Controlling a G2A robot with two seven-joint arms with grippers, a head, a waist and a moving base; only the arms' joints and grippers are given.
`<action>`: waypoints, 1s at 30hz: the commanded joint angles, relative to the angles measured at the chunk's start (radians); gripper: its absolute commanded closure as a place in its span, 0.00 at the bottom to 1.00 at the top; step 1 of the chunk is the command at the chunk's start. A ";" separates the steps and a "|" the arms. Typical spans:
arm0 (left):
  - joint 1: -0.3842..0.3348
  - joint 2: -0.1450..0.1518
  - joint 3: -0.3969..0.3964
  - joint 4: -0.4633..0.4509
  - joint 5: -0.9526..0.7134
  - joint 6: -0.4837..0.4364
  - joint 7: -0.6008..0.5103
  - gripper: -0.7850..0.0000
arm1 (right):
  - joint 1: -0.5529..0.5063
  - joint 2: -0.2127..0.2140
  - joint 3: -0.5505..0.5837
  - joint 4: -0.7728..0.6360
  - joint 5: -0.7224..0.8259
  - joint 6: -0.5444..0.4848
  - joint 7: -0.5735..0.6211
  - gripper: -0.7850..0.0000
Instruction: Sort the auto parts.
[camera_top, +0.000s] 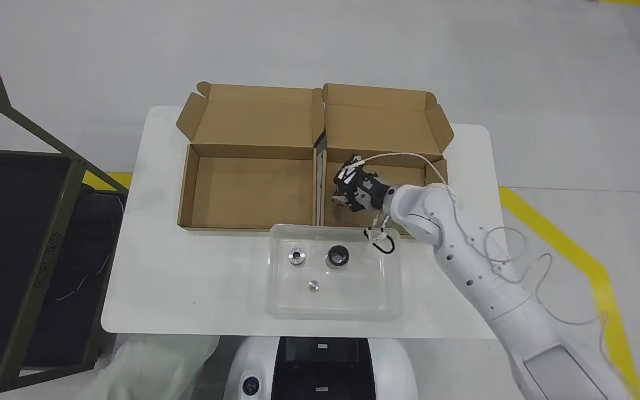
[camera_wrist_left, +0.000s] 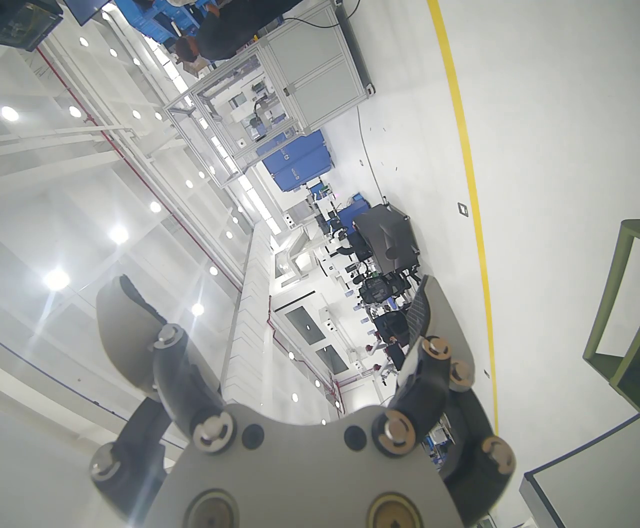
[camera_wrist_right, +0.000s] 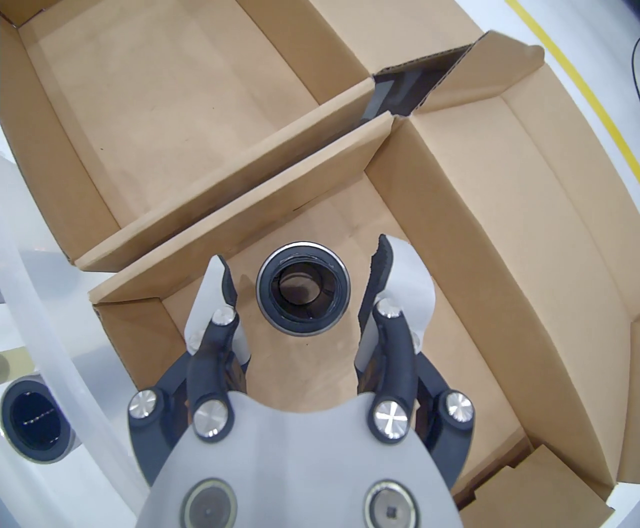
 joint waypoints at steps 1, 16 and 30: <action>0.000 0.000 0.000 0.000 0.000 0.000 0.000 0.00 | -0.014 0.005 0.016 -0.033 -0.006 -0.004 -0.002 0.29; 0.000 0.000 0.000 0.000 0.000 0.000 0.000 0.00 | -0.184 0.056 0.125 -0.389 -0.023 -0.170 0.027 0.33; 0.000 0.000 0.000 0.000 0.000 0.000 0.000 0.00 | -0.402 0.106 0.186 -0.670 -0.063 -0.314 0.125 0.29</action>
